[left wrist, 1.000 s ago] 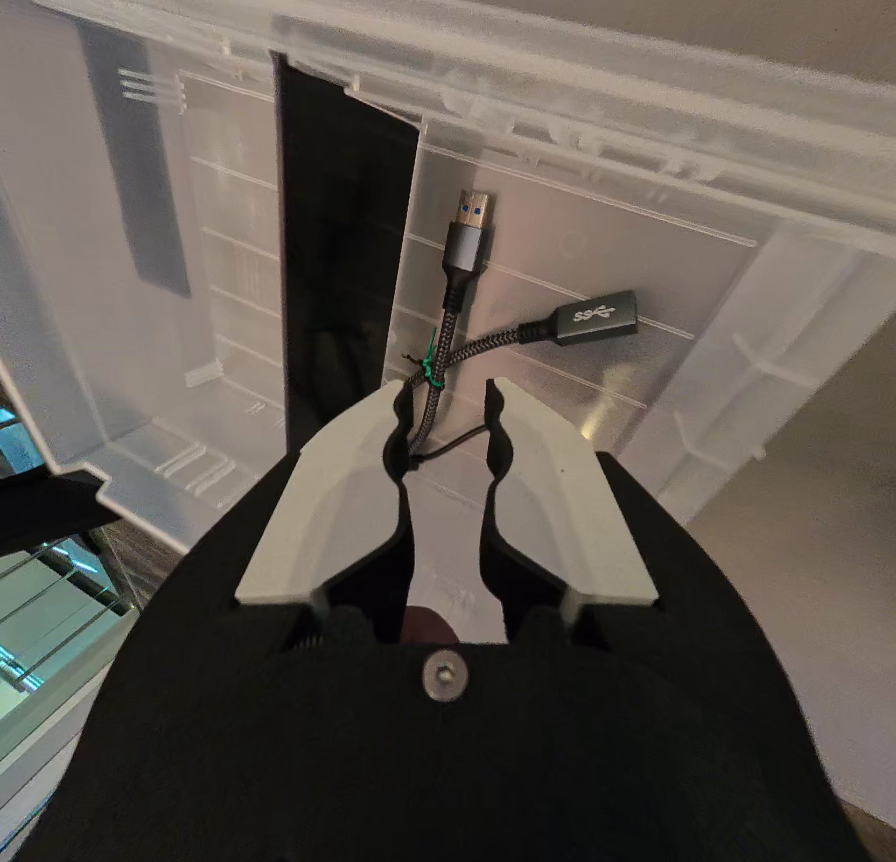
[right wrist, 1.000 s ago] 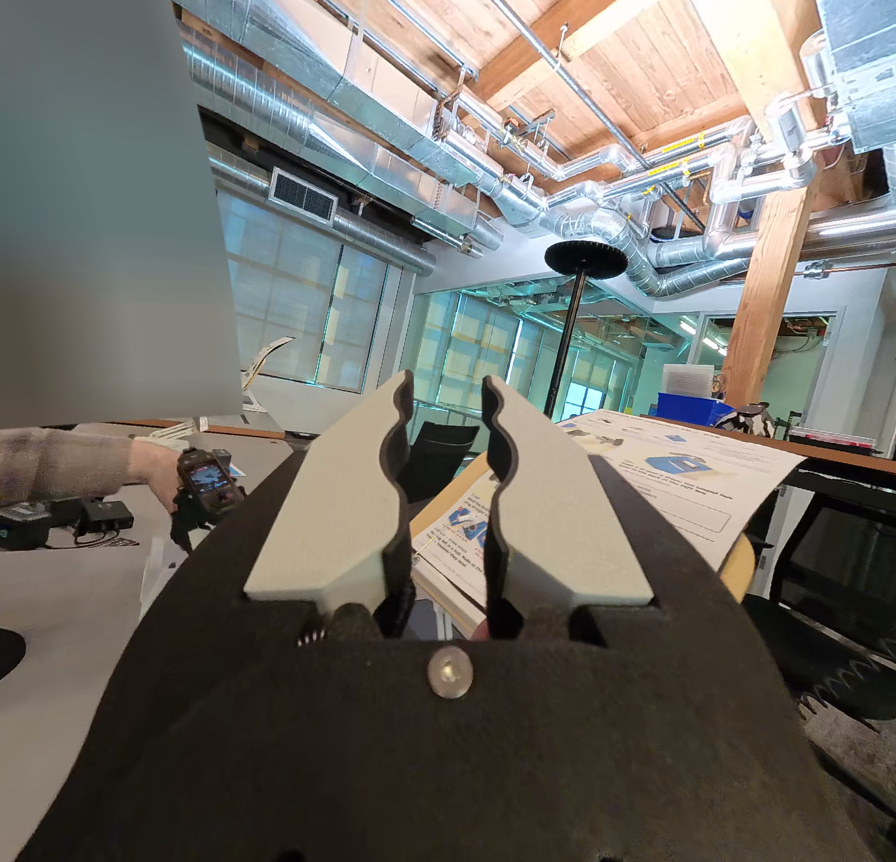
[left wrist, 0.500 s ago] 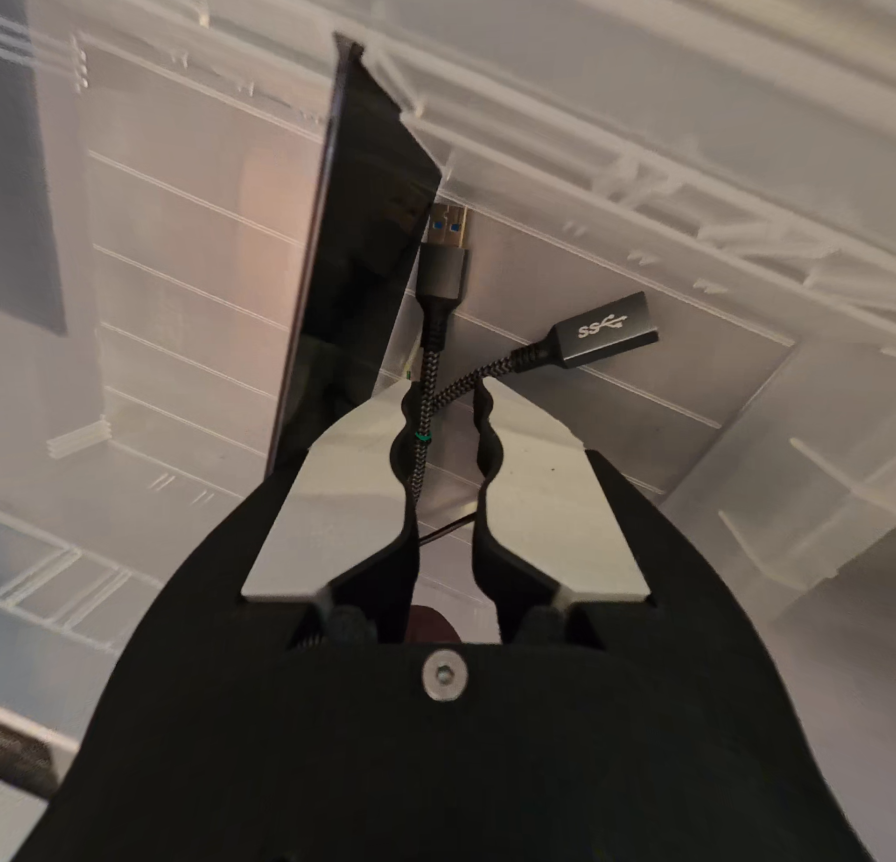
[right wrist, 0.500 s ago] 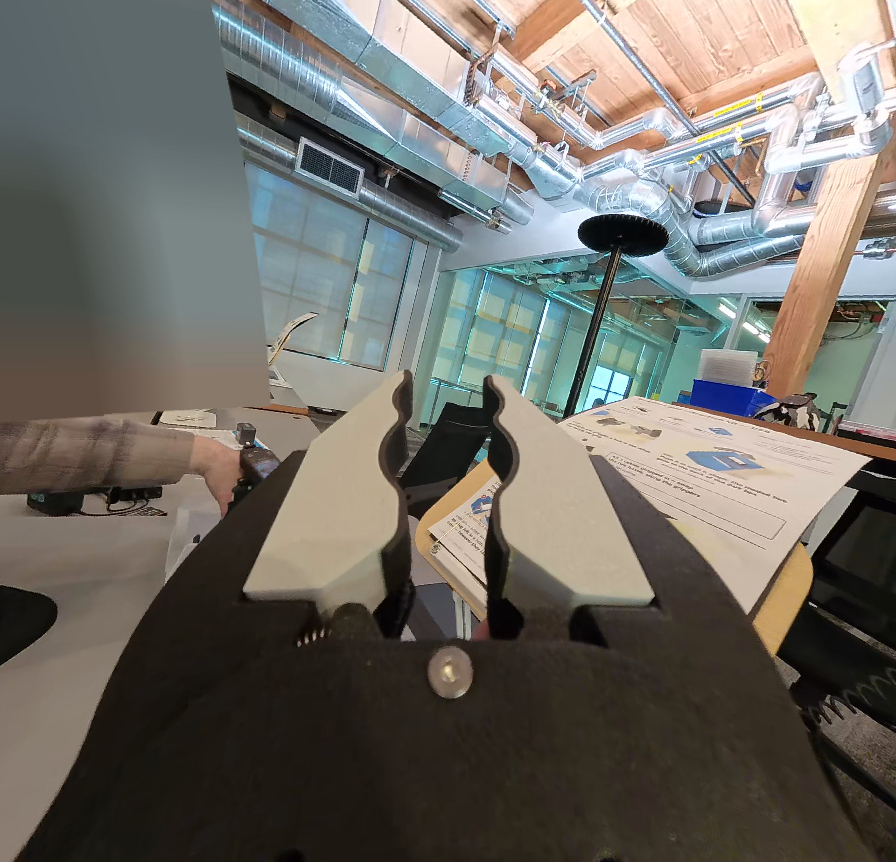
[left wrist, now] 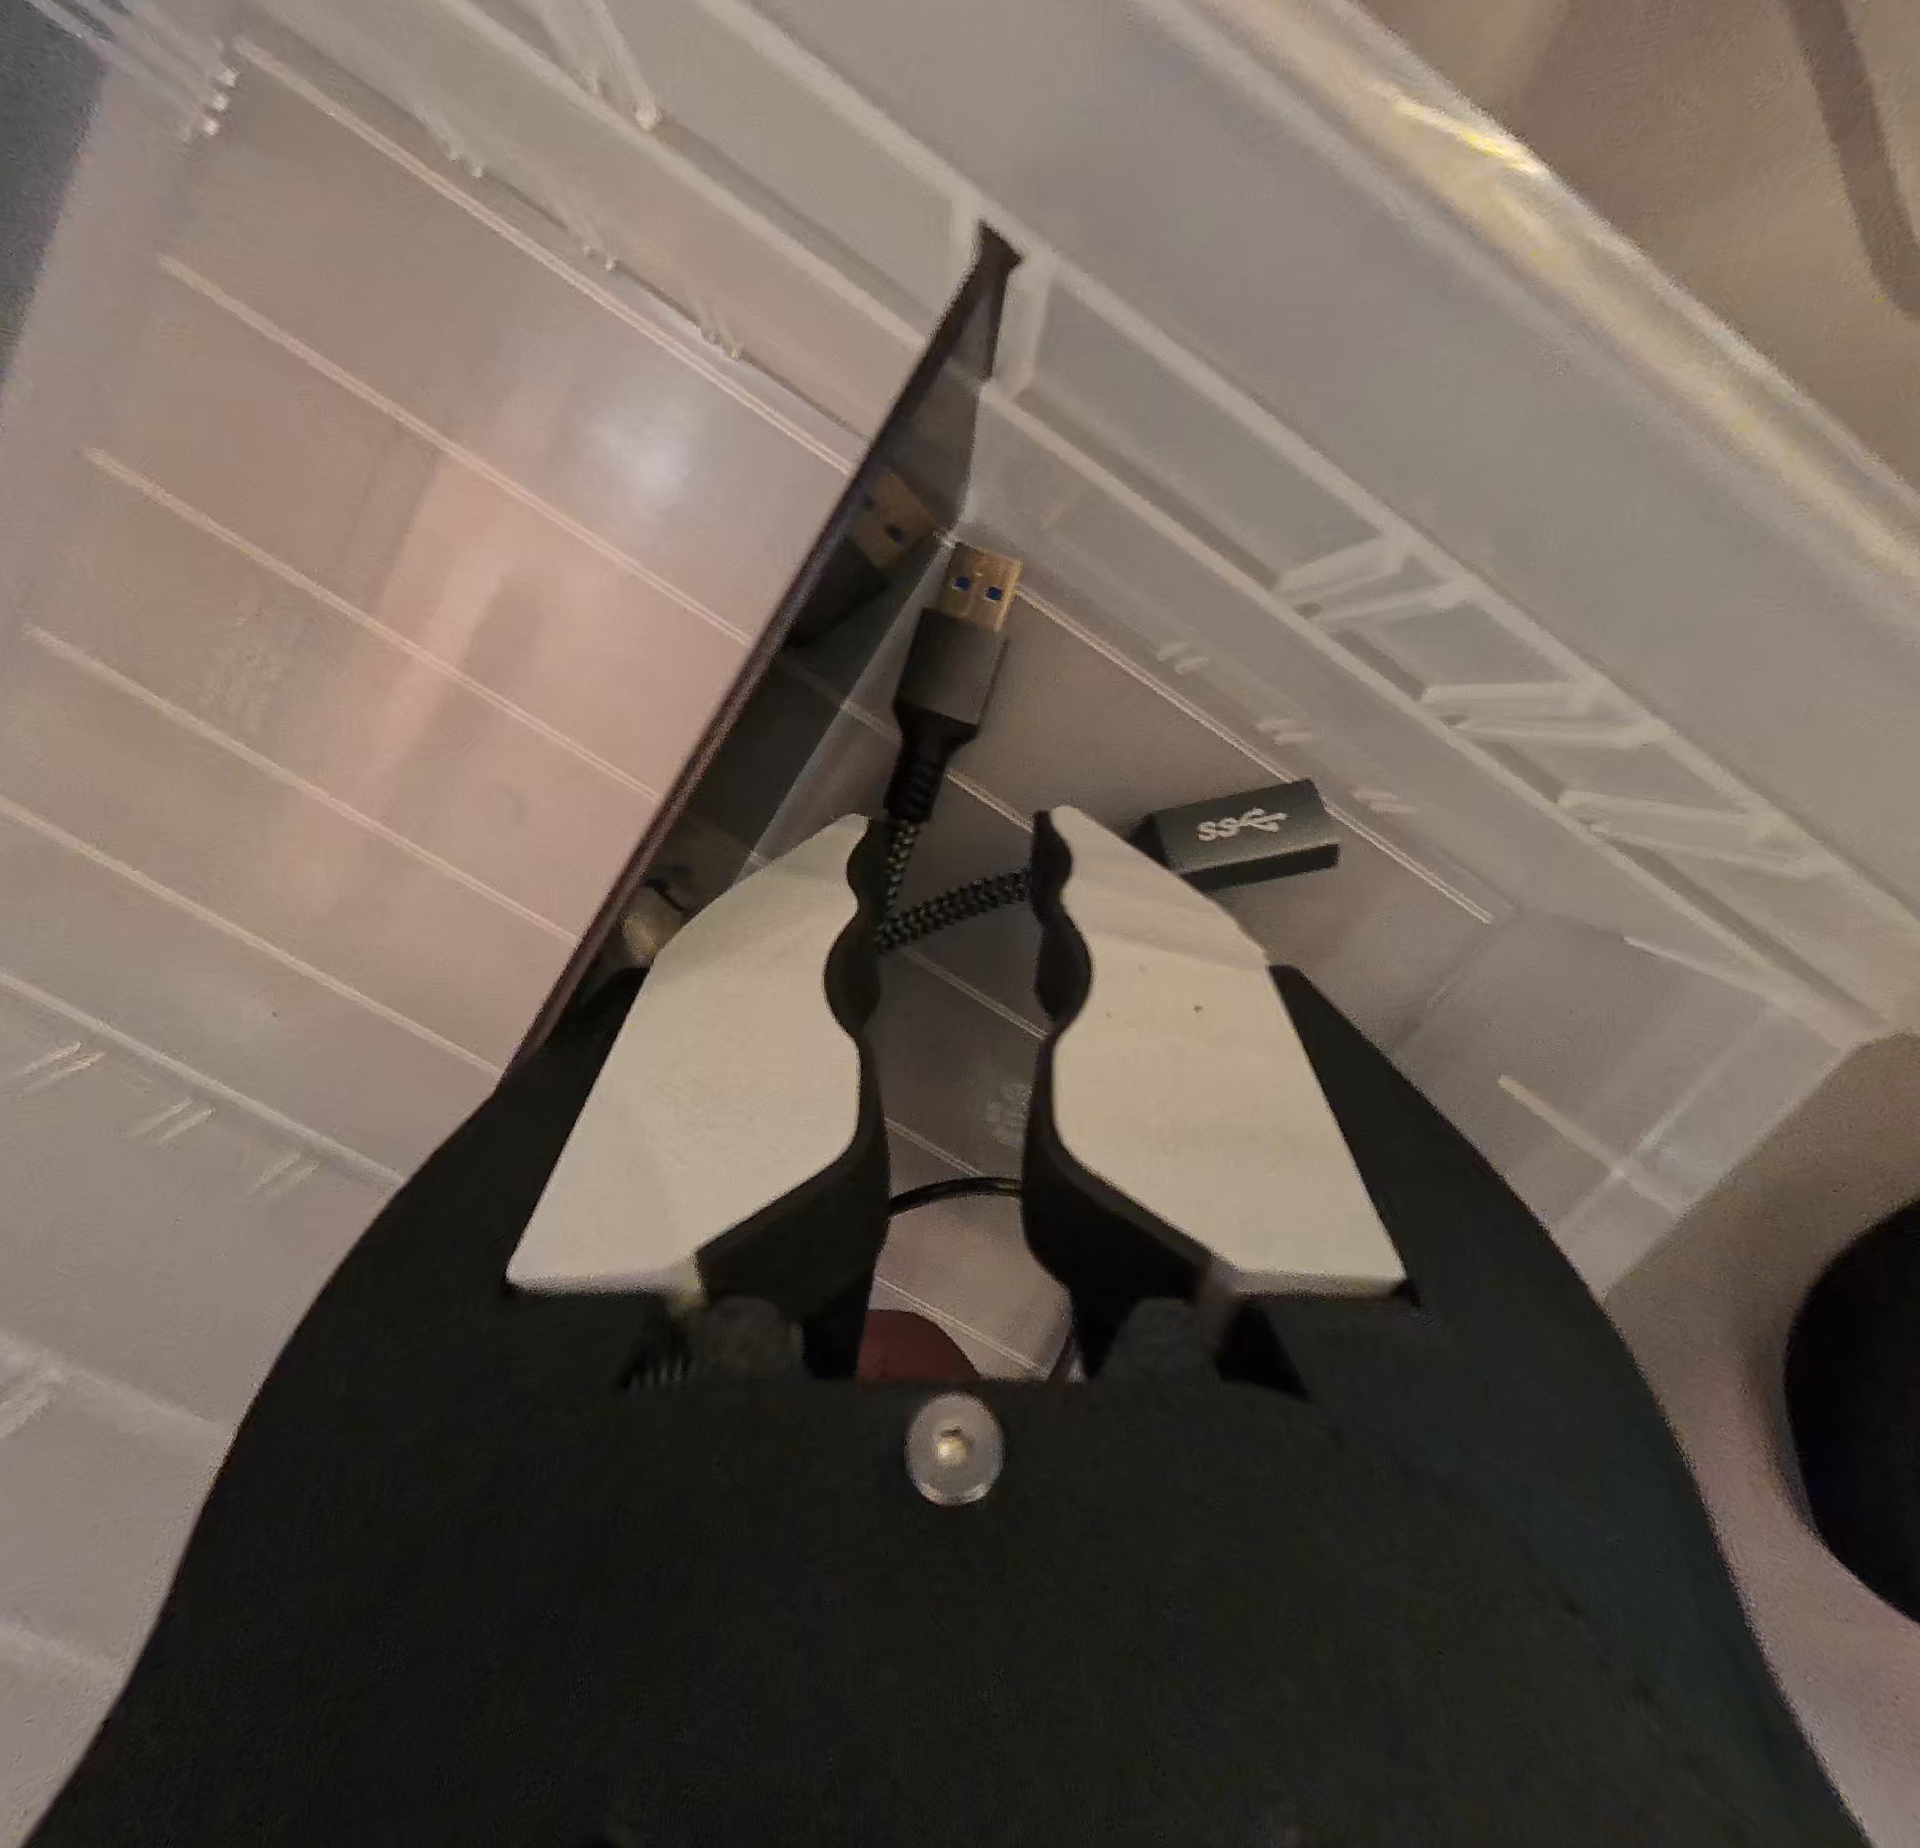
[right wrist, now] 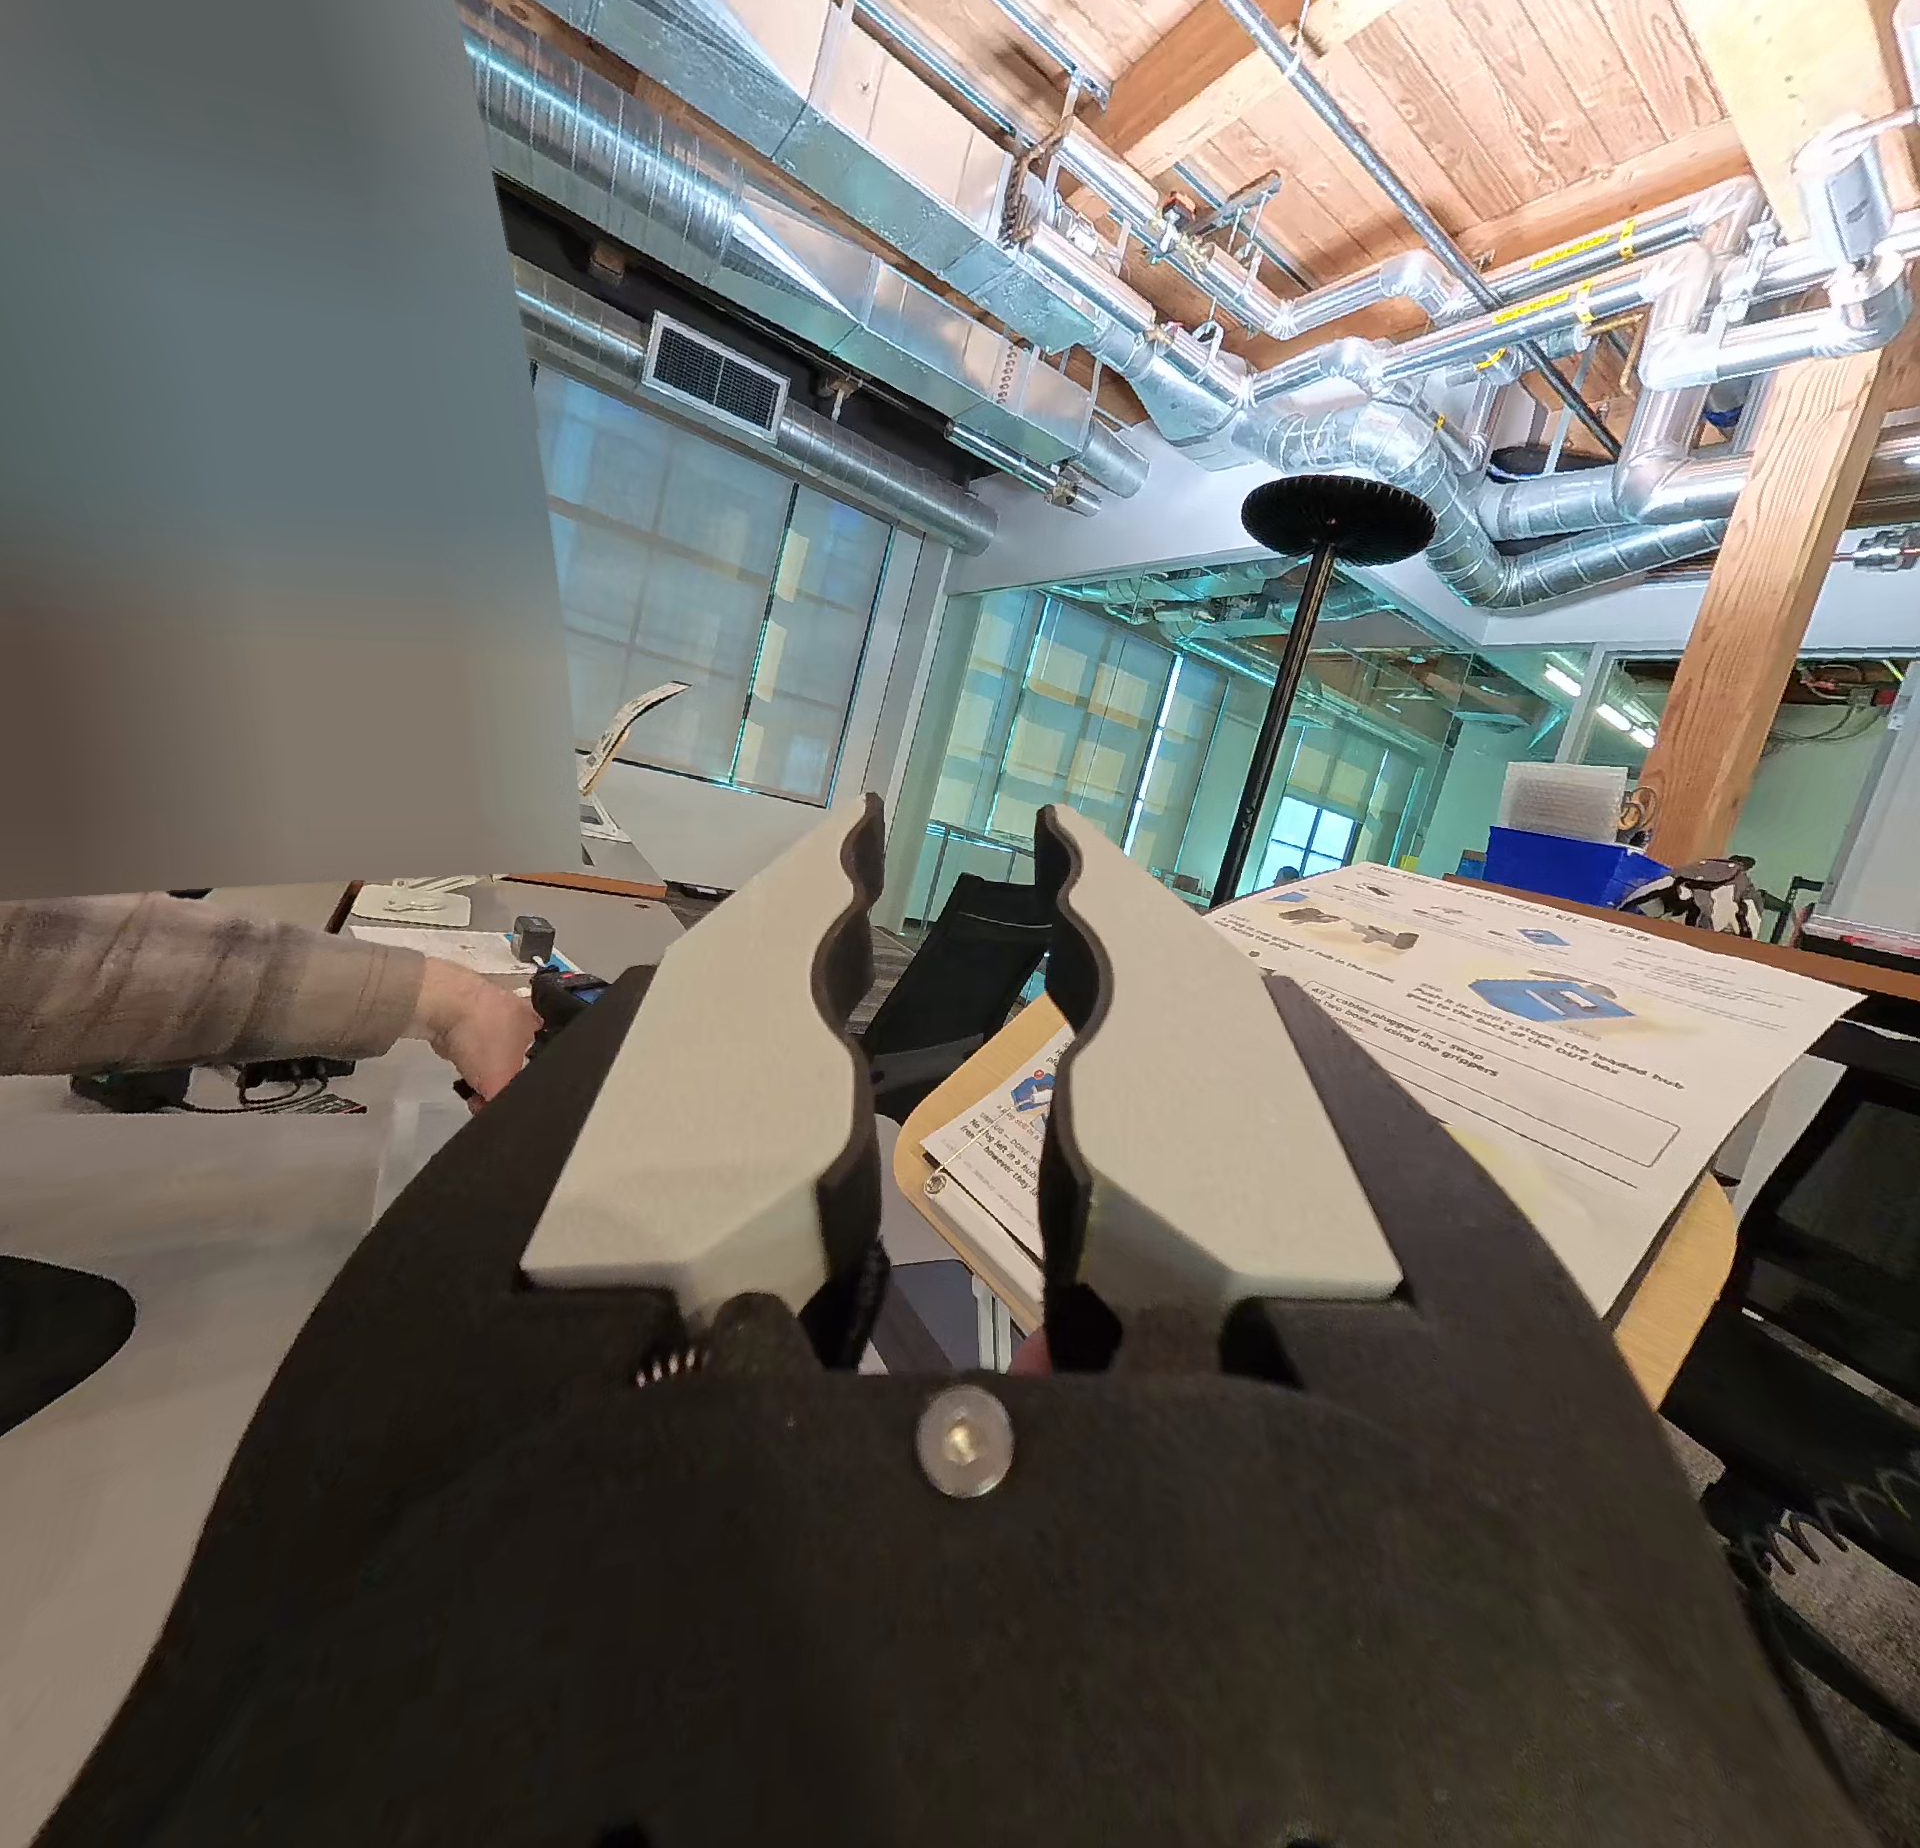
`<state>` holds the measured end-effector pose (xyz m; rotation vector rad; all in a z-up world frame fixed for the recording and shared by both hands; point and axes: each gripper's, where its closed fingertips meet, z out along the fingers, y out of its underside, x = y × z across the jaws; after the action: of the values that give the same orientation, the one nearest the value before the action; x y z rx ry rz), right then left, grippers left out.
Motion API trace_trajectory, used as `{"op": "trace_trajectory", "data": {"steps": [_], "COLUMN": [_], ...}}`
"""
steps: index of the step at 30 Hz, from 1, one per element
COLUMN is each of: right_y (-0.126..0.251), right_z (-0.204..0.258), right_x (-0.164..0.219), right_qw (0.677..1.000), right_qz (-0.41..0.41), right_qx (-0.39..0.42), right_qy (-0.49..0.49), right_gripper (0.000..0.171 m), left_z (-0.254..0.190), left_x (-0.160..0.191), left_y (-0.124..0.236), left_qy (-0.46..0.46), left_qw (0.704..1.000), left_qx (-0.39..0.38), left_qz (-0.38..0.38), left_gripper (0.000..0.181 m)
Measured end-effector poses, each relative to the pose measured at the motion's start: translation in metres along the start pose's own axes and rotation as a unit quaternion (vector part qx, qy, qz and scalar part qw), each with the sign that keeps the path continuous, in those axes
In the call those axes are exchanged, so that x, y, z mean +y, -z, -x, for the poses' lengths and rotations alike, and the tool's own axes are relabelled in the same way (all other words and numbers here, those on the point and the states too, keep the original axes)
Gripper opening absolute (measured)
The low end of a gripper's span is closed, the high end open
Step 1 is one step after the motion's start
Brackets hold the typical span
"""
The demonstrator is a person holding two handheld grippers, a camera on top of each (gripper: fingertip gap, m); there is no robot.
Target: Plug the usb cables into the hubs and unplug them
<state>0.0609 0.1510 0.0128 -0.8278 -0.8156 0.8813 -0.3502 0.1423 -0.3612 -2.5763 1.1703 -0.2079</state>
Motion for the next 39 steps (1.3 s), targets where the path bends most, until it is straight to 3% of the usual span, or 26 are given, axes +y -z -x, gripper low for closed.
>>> {"op": "trace_trajectory", "data": {"steps": [2, 5, 10, 15, 23, 39], "right_y": [0.0, 0.0, 0.003, 0.005, 0.014, -0.019], "right_z": [0.001, 0.003, 0.002, 0.004, 0.0, 0.011], "right_x": [0.0, -0.001, -0.004, -0.008, -0.016, 0.028], "right_qw": [1.0, 1.0, 1.0, 1.0, 1.0, 0.999], "right_qz": [0.0, 0.001, -0.002, -0.003, -0.015, 0.037], "right_qx": [-0.001, -0.004, -0.001, -0.002, 0.006, -0.024], "right_qy": [0.001, 0.004, 0.005, 0.013, 0.014, -0.004], "right_gripper": [0.026, 0.026, 0.027, 0.027, 0.026, 0.026], "left_z": [0.008, 0.008, 0.009, 0.001, 0.004, 0.014], "left_x": [0.0, 0.0, 0.004, 0.0, 0.0, -0.022], "left_y": [-0.003, -0.006, -0.003, -0.008, -0.008, 0.048], "left_qy": [0.013, -0.007, -0.036, -0.038, -0.063, -0.016], "left_qw": [0.999, 0.998, 0.995, 0.996, 0.993, 0.966], "left_qx": [-0.033, -0.058, -0.091, -0.073, -0.102, -0.199], "left_qz": [0.001, 0.004, 0.027, 0.02, 0.022, -0.165], "left_gripper": [0.01, 0.01, 0.036, 0.01, 0.009, 0.008]}}
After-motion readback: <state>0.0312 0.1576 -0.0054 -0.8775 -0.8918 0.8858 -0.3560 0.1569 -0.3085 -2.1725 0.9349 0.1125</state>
